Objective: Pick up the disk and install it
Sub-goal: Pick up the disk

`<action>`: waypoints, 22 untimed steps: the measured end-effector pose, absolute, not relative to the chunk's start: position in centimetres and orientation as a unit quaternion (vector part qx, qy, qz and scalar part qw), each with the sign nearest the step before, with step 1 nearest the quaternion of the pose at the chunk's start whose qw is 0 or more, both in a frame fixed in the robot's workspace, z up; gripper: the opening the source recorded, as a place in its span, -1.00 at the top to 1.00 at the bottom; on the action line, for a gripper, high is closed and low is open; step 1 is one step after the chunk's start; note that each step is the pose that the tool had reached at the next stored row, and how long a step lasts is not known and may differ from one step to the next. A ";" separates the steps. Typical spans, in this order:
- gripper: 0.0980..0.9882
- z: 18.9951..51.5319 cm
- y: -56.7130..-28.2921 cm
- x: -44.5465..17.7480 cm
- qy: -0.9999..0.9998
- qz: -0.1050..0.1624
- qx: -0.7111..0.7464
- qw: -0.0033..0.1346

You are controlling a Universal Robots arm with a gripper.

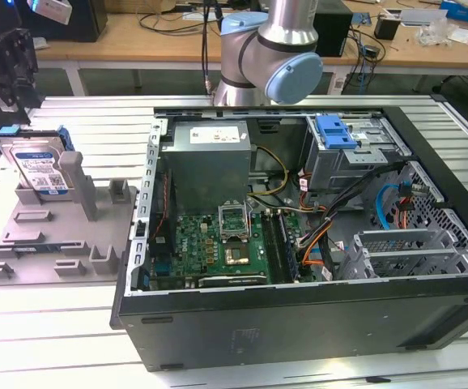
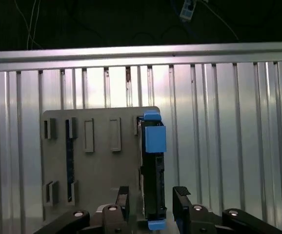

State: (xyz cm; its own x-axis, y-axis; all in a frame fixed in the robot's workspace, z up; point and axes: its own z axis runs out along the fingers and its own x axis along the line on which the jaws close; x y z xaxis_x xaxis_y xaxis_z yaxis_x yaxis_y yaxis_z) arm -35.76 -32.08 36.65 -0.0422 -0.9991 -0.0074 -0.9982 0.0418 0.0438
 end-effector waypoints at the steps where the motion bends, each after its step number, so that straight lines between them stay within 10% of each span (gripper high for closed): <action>1: 0.14 36.6 -31.7 -36.1 -0.721 -0.018 0.693 0.013; 22: 0.14 35.5 -31.2 -39.4 -0.694 -0.016 0.719 0.015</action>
